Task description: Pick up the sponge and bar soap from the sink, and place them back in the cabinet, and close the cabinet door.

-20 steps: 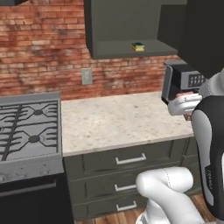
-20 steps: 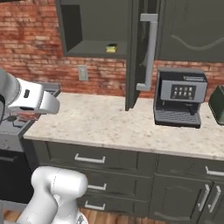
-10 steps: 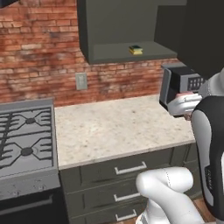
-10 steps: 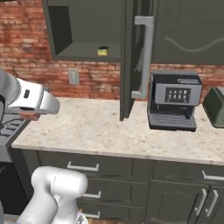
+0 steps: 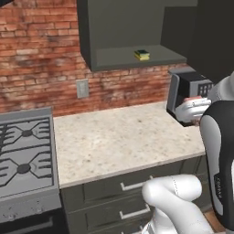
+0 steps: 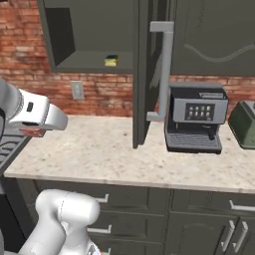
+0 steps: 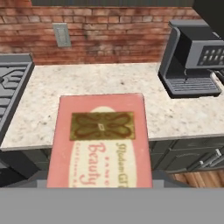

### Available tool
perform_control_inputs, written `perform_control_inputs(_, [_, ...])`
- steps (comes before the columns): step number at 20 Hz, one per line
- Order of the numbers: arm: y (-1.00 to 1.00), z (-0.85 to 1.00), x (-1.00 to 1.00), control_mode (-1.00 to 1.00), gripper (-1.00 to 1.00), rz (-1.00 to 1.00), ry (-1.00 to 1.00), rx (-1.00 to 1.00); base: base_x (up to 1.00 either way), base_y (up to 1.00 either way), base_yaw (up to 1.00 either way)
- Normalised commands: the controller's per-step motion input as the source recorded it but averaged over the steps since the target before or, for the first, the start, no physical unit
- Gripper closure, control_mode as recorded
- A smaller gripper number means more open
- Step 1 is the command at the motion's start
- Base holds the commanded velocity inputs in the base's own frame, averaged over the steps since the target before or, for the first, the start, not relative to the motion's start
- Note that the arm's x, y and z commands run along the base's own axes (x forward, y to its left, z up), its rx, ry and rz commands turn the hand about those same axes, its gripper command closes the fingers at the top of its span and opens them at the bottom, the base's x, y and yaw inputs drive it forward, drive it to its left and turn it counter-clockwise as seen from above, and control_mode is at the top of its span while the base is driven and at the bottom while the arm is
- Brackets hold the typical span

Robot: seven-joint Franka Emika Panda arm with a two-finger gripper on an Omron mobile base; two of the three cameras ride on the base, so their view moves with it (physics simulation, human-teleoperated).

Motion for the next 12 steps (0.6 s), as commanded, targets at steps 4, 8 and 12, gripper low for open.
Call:
perform_control_inputs(4, [0.00,0.00,0.00,1.00,1.00,0.00,0.00,0.00,0.43,0.00,-0.04])
perform_control_inputs(8, [0.00,0.00,0.00,1.00,1.00,0.00,0.00,0.00,0.47,0.00,-0.01])
perform_control_inputs(12, [0.00,0.00,0.00,1.00,1.00,0.00,0.00,0.00,0.45,0.00,0.00])
